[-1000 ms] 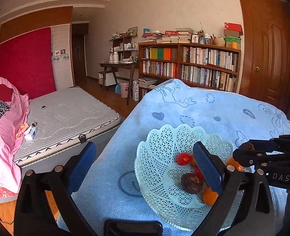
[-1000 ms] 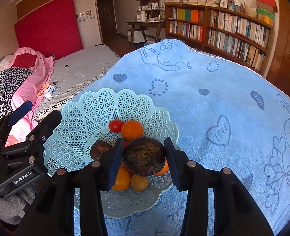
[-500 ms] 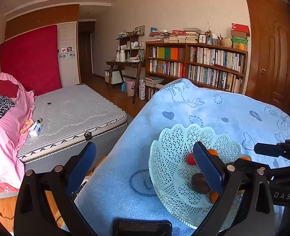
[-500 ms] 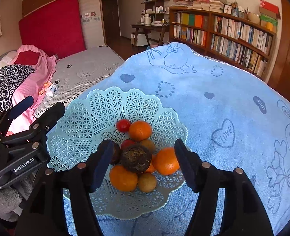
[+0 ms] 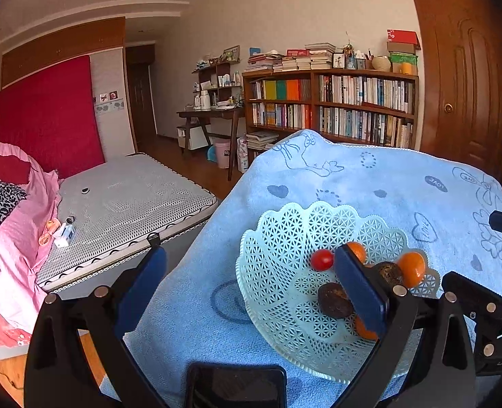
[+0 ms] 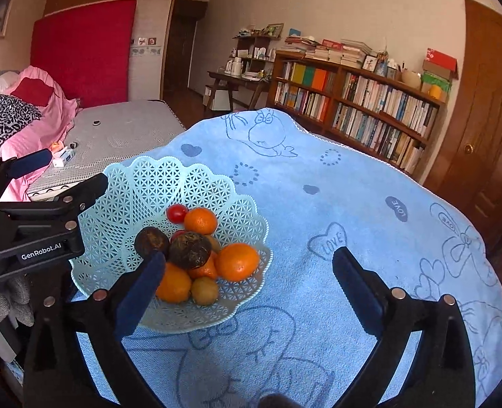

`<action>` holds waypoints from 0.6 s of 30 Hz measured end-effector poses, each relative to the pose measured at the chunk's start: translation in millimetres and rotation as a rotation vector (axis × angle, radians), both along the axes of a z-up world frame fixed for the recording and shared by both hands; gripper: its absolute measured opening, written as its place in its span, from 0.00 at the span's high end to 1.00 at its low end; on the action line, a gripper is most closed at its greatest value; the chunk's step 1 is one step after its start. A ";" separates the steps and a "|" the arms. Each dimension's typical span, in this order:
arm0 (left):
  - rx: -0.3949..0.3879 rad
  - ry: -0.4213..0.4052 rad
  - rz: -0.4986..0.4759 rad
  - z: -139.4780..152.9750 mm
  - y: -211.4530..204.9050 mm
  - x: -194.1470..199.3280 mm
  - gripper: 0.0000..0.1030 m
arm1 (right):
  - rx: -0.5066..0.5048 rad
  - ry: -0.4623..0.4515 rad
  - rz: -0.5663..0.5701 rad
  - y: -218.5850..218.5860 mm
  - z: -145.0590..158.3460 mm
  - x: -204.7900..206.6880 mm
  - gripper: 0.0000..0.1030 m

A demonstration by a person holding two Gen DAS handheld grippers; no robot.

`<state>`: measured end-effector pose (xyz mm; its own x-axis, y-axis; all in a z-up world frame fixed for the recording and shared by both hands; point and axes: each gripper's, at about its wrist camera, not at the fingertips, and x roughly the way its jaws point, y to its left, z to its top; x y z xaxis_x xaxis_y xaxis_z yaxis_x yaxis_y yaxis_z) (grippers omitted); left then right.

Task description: Organize fruits

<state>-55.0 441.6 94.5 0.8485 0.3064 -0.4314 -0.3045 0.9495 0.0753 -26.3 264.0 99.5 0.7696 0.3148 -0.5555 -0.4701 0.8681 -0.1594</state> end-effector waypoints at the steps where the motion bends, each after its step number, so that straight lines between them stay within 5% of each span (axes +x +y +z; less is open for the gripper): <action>1: 0.002 0.001 -0.006 -0.7 -2.3 -1.6 0.03 | -0.002 0.013 0.008 -1.6 -1.3 -0.3 0.05; 18: 0.080 0.015 -0.074 -4.3 -34.5 -22.4 0.03 | -0.049 -0.069 -0.034 -8.8 -1.6 -12.9 0.05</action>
<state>-77.4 407.1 90.2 0.8635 0.2774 -0.4212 -0.2325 0.9601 0.1557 -39.2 255.2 97.9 0.8164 0.2614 -0.5150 -0.4266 0.8740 -0.2326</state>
